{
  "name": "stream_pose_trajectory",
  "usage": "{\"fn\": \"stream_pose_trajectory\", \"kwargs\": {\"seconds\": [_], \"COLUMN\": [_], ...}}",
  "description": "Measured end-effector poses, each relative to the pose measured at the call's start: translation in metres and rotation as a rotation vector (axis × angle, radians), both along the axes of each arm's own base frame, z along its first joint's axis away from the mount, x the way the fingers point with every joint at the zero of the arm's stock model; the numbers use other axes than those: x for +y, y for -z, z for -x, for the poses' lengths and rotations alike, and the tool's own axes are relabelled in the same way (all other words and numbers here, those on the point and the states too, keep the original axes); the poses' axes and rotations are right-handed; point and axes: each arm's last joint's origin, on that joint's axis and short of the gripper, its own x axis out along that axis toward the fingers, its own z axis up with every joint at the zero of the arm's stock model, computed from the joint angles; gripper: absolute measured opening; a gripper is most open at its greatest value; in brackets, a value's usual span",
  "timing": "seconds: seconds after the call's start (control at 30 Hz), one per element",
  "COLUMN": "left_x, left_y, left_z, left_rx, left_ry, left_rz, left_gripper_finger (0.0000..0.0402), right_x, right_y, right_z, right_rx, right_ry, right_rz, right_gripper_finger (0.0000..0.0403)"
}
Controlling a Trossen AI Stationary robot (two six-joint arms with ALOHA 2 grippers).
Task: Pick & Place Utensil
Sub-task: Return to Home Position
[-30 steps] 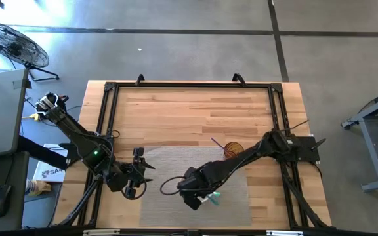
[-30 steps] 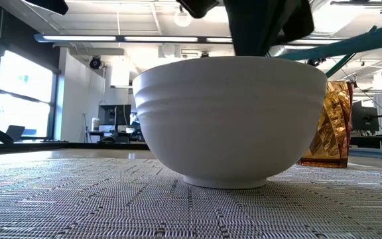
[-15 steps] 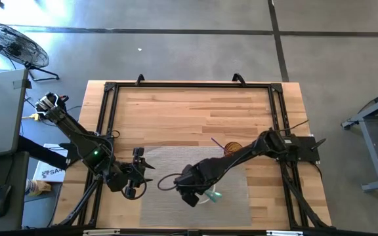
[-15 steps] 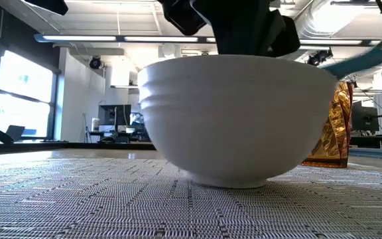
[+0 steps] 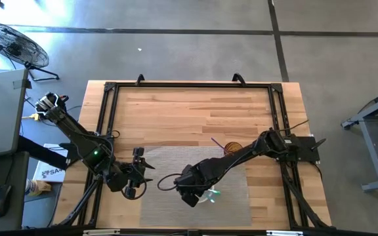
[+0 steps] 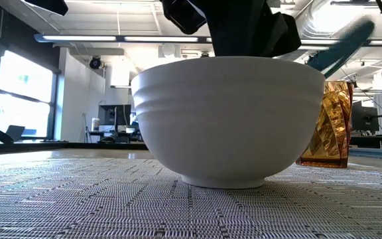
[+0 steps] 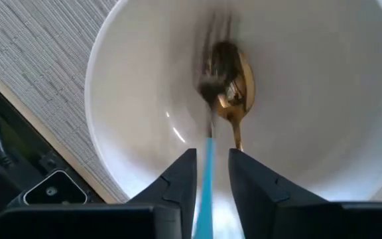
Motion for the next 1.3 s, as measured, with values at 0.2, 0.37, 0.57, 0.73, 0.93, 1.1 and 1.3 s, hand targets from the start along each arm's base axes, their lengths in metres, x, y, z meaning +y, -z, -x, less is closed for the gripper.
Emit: {"fn": "stream_pose_trajectory", "kwargs": {"seconds": [0.2, 0.37, 0.57, 0.73, 0.93, 1.1, 1.3], "left_x": [0.0, 0.0, 0.001, 0.001, 0.001, 0.0, -0.001], "left_y": [0.0, 0.0, 0.001, 0.002, 0.002, 0.0, -0.013], "left_z": [0.0, 0.0, 0.001, 0.002, 0.001, 0.0, -0.008], "left_rx": [0.0, 0.0, 0.016, 0.029, 0.03, -0.003, -0.197], "left_ry": [0.0, 0.004, 0.004, 0.018, 0.02, 0.047, -0.066], "left_rz": [0.0, -0.007, -0.023, -0.014, -0.012, -0.062, -0.126], "left_gripper_finger": [0.0197, 0.0197, 0.0197, 0.0197, 0.0197, 0.0197, 0.0197], "right_x": [0.0, 0.009, 0.034, 0.044, 0.028, -0.009, -0.082], "right_y": [-0.014, -0.047, -0.057, -0.056, -0.06, -0.067, -0.074], "right_z": [-0.003, 0.004, 0.023, 0.04, 0.078, 0.118, 0.165], "right_rx": [-0.059, -0.122, -0.169, -0.265, -0.545, -0.953, -1.419], "right_ry": [-0.073, -0.2, -0.527, -0.587, -0.61, -0.697, -0.635], "right_rz": [0.024, 0.143, 0.267, 0.281, 0.262, 0.242, 0.36], "right_gripper_finger": [0.0097, 0.009, 0.0049, 0.0005, 0.0003, 0.0004, 0.0002]}}
